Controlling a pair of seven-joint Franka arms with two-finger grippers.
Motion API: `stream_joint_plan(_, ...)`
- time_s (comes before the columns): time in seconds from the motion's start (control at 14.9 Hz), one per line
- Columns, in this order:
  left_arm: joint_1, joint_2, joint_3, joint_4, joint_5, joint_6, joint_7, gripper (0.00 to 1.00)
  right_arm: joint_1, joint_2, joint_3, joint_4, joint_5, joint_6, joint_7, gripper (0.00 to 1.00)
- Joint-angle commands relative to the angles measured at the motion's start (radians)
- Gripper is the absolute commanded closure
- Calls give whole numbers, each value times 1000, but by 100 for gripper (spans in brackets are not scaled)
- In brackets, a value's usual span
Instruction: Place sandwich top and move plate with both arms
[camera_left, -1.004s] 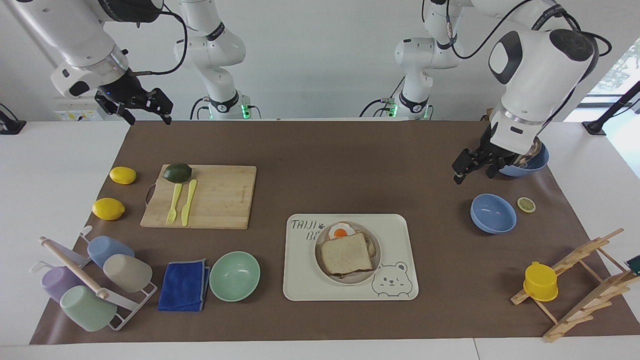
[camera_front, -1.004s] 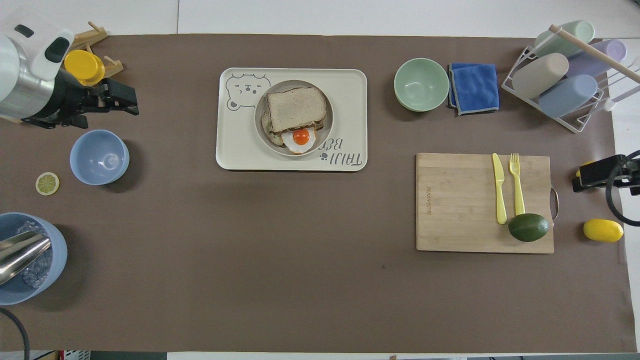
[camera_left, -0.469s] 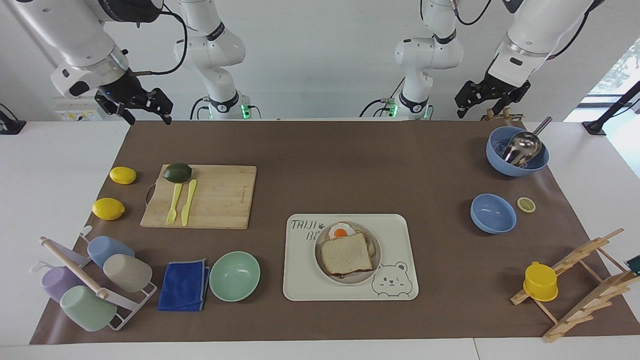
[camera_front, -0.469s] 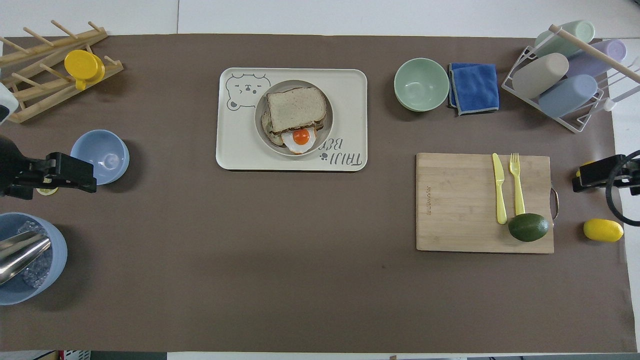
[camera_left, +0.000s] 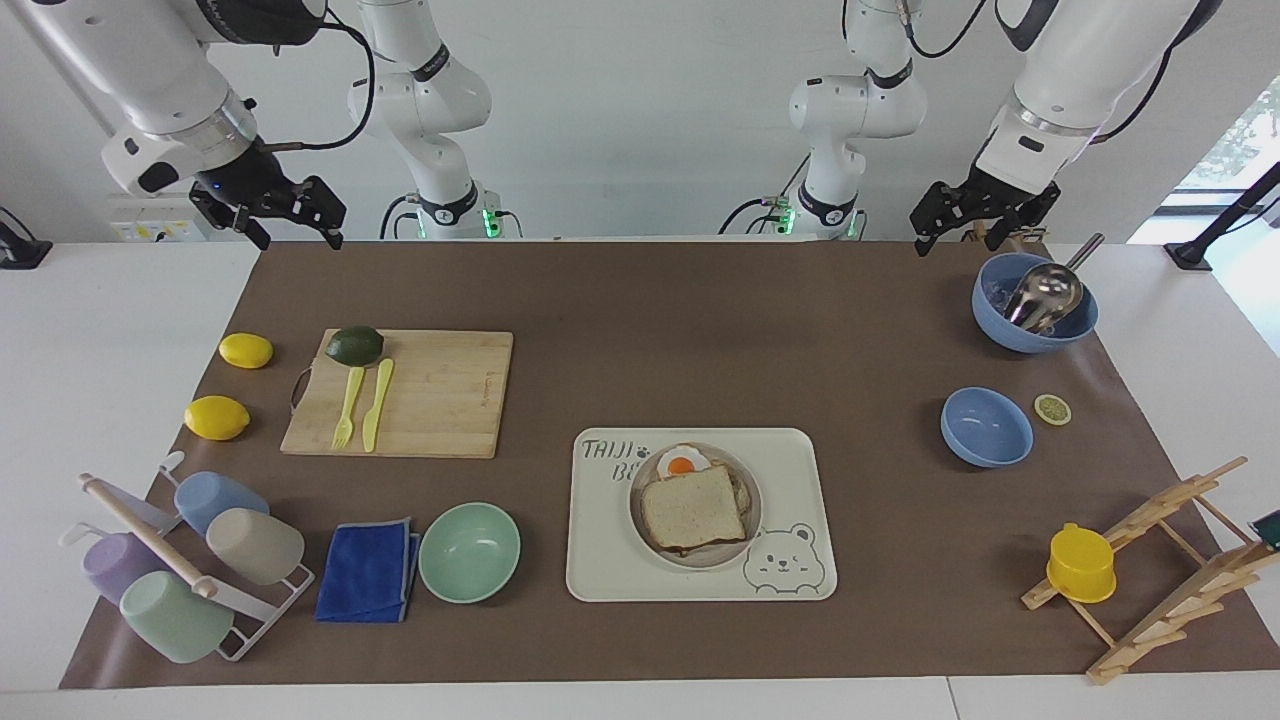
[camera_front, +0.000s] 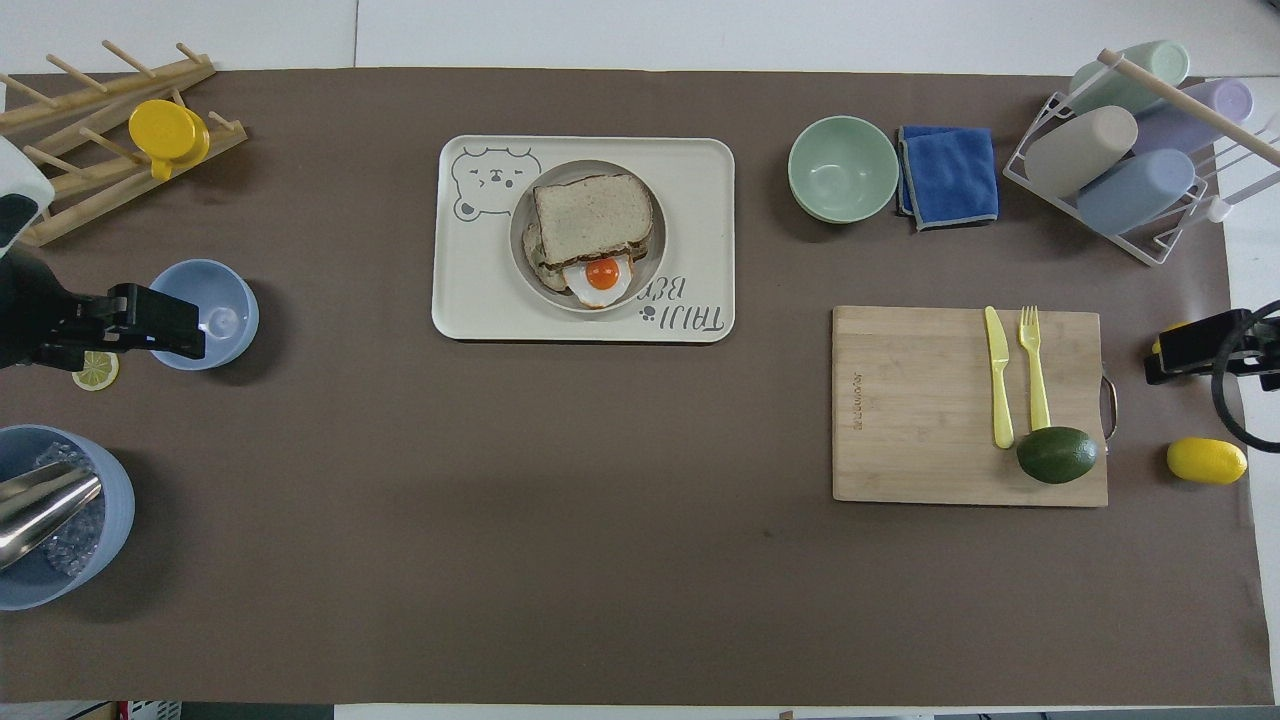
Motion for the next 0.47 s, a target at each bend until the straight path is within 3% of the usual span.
stream_joint_plan(0.0, 18, 5, -5, 29, -17, -36, 20, 0, -7, -19, 8, -15, 0, -2, -9, 0)
stream_joint_plan(0.4, 22, 0, -7, 22, -17, -41, 25, 0, -7, -19, 8, -17, 0, -2, -9, 0)
